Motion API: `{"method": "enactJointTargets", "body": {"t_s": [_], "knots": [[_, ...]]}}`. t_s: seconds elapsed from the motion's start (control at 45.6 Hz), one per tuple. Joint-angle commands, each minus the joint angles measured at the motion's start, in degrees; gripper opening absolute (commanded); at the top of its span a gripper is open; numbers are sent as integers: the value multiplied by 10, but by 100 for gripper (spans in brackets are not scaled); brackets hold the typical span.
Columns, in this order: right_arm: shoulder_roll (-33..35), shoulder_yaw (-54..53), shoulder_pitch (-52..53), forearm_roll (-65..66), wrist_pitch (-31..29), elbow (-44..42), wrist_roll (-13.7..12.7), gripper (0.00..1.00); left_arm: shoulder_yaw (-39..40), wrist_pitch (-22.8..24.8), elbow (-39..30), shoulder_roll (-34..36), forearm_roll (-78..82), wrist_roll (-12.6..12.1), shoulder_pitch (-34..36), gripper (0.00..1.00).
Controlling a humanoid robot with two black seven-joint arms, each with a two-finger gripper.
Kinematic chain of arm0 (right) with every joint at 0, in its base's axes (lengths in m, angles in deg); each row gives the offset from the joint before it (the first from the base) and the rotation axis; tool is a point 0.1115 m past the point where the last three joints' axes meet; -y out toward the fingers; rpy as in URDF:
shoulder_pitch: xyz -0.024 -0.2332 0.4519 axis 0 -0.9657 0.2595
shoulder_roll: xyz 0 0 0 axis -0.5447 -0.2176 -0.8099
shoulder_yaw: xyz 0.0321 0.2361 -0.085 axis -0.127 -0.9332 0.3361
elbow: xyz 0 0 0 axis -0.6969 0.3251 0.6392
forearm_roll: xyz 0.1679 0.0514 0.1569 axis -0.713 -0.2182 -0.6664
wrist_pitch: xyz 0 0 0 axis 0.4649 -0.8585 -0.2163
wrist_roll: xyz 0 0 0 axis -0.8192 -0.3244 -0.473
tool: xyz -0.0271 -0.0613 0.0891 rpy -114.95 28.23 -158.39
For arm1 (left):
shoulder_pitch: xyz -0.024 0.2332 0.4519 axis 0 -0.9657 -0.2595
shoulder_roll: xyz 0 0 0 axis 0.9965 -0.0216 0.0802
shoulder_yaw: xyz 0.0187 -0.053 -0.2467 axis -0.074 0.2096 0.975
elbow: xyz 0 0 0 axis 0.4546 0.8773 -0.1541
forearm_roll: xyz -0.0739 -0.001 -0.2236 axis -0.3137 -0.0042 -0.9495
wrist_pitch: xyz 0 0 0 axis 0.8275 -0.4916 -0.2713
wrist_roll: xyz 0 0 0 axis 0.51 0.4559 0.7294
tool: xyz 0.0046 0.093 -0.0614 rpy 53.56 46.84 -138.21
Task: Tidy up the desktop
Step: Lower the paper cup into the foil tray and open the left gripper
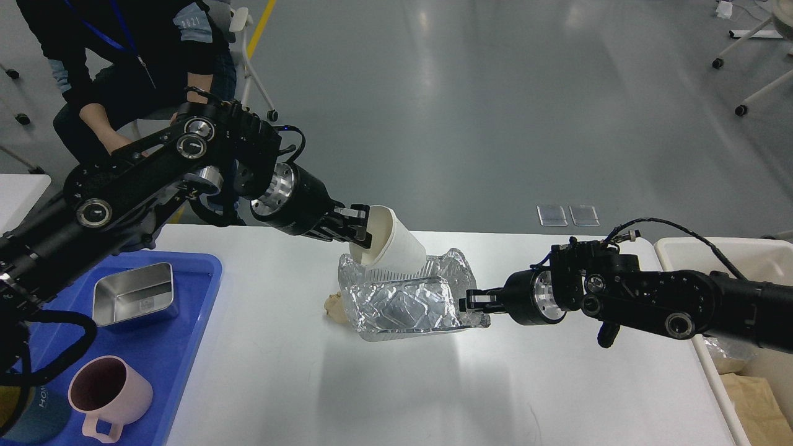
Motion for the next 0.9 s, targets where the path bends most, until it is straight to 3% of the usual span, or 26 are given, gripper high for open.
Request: {"method": "enactJointTargets", "body": {"t_s": [0.0, 0.417, 0.636, 0.768, 0.878], "knots": [[3, 0, 7, 0, 0, 2, 0, 0, 0, 0, 37, -43, 22, 0, -4, 2], [10, 0, 10, 0, 0, 16, 0, 0, -4, 0, 132, -139, 48, 0, -4, 2], [10, 0, 10, 0, 0, 16, 0, 0, -12, -5, 140, -149, 48, 0, -5, 8], [14, 0, 10, 0, 0, 16, 0, 0, -12, -28, 140, -148, 48, 0, -7, 32], [15, 1, 10, 0, -1, 17, 0, 0, -13, -71, 140, -147, 48, 0, -8, 63]]}}
